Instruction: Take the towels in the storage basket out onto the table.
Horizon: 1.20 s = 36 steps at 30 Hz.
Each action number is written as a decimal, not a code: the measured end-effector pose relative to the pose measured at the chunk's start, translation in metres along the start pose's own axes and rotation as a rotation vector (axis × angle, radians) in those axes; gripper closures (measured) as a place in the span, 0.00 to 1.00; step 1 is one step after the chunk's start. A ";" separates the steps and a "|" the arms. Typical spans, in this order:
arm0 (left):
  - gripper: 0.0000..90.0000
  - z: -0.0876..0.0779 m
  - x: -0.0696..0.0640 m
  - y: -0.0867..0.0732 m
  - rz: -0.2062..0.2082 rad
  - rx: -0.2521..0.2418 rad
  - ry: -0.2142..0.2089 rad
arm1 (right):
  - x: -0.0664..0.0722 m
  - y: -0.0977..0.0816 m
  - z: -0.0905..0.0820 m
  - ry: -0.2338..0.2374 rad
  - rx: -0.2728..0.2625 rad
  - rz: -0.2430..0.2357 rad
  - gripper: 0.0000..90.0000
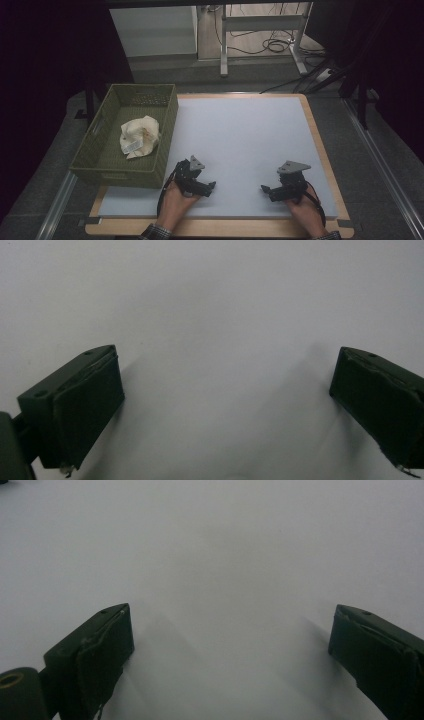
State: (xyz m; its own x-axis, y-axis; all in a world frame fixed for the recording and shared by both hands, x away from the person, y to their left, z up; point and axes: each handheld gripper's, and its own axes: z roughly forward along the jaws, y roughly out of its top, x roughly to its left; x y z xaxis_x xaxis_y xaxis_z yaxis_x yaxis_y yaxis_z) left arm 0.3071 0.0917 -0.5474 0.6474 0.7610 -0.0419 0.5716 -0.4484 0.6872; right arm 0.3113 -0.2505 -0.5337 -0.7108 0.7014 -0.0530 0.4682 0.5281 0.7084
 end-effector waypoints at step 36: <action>0.01 -0.026 -0.002 0.045 0.068 -0.005 -0.069 | 0.001 0.000 0.000 -0.010 -0.004 -0.007 0.05</action>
State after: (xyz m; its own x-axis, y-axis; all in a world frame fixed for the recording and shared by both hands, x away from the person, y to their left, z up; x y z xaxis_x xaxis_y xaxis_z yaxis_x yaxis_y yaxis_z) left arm 0.3183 0.0825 -0.4971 0.7179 0.6947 -0.0450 0.5228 -0.4953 0.6937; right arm 0.3101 -0.2498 -0.5335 -0.7091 0.7021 -0.0651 0.4610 0.5315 0.7107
